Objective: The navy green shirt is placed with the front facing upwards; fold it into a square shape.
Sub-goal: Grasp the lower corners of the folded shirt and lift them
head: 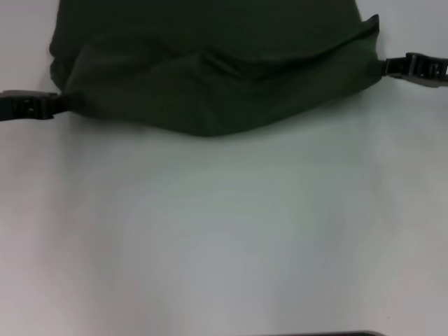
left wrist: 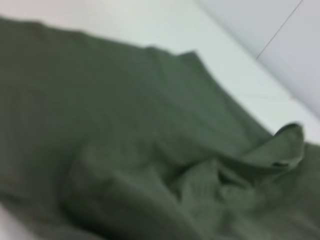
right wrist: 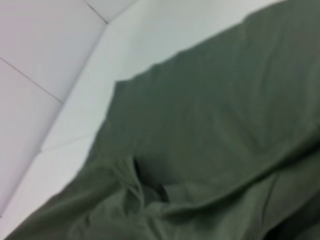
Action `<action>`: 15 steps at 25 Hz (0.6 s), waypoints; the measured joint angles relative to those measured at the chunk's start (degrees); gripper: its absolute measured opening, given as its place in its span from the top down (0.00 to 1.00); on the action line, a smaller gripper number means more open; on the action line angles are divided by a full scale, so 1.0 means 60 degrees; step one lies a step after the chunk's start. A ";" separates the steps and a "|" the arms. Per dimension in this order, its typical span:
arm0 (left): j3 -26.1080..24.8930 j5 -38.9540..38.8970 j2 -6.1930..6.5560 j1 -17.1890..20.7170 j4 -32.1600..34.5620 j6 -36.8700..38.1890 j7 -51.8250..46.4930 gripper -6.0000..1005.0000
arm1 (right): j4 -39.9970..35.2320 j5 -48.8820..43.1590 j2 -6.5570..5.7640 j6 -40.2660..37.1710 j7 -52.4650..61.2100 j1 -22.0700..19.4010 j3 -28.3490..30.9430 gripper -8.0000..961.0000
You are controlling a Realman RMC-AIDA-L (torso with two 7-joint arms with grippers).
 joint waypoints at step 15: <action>-0.1802 -0.1403 0.0475 0.0203 0.0535 0.2458 0.0074 0.95 | -0.1179 0.0976 -0.0380 -0.1708 0.0436 0.0022 0.0290 0.98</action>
